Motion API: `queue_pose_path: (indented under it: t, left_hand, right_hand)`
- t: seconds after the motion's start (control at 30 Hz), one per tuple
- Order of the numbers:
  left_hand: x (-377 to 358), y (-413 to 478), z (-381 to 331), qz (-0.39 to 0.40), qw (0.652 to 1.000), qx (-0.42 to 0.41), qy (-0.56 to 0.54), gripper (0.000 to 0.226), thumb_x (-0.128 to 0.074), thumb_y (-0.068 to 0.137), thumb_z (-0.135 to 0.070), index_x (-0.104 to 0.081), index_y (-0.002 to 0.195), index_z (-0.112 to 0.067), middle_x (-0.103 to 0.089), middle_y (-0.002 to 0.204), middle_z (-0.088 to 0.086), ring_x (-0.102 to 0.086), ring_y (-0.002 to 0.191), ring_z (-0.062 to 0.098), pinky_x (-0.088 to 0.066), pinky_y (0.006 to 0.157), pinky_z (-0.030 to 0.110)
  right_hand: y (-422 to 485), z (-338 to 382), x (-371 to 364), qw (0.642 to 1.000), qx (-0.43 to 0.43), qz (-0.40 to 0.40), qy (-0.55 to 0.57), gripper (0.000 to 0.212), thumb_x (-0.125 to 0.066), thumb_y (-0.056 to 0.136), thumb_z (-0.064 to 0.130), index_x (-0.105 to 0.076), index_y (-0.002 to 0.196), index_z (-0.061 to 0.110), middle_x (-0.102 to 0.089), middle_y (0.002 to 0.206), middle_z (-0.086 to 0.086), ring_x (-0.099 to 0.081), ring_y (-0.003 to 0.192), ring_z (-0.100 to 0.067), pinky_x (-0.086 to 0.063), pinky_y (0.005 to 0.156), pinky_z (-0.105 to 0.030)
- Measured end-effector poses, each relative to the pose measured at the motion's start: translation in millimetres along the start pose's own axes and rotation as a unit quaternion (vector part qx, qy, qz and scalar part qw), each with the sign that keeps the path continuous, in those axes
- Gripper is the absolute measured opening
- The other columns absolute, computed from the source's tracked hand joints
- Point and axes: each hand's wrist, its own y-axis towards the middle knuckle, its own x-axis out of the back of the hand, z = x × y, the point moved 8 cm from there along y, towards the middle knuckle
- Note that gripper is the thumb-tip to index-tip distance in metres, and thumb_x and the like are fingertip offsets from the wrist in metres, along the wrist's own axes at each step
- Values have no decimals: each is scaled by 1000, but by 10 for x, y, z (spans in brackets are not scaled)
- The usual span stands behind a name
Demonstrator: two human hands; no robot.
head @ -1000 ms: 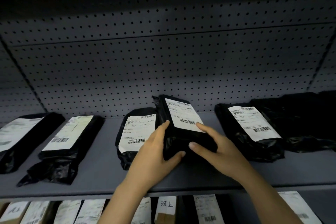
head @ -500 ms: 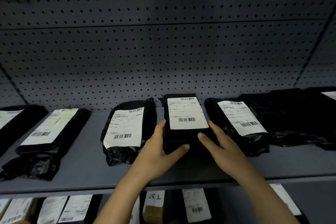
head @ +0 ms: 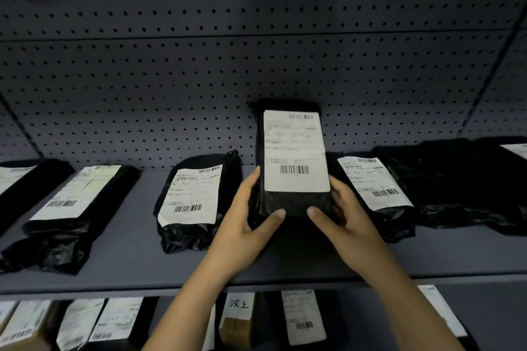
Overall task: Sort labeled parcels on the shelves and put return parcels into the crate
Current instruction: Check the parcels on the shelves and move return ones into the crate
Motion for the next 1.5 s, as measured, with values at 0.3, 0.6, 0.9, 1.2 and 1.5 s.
queue_pose_path:
  t: [0.3,0.6,0.9,1.2,1.5]
  left_hand:
    - [64,55,-351,-17,990,-121,-65,80,-71,80,4,-30,145,-17,-35,154,2,-32,143,15,-31,116,42]
    - [52,5,-496,-15,982,-160,-102,83,-73,78,8,-38,140,-35,-28,156,11,-29,145,20,-28,116,47]
    - [83,-10,-488,-29,986,-138,-85,80,-73,78,8,-33,142,-19,-37,152,6,-34,142,17,-32,115,39]
    - [120,80,-91,-29,999,-2,-39,61,-73,83,-10,-43,135,-19,-61,124,-17,-53,121,-2,-44,97,14]
    - [83,89,269,-23,996,88,26,57,-70,86,-21,-43,136,-25,-59,122,-21,-49,109,-19,-36,89,0]
  right_hand:
    - [-43,419,189,981,163,-47,93,73,-69,78,5,-35,143,13,-53,139,10,-46,134,-8,-43,106,-28]
    - [-125,517,269,970,213,-58,102,75,-69,76,-6,-33,141,6,-49,142,-8,-42,137,-22,-41,109,-43]
    - [-106,535,235,971,203,-47,114,72,-68,77,0,-36,140,11,-54,138,5,-46,134,-13,-44,105,-29]
    - [38,177,42,999,22,-30,19,50,-68,88,27,-47,131,42,-59,120,28,-49,113,17,-43,89,-7]
    - [109,-148,-117,998,-59,-14,-25,40,-62,93,32,-41,125,46,-49,109,39,-49,103,20,-37,74,2]
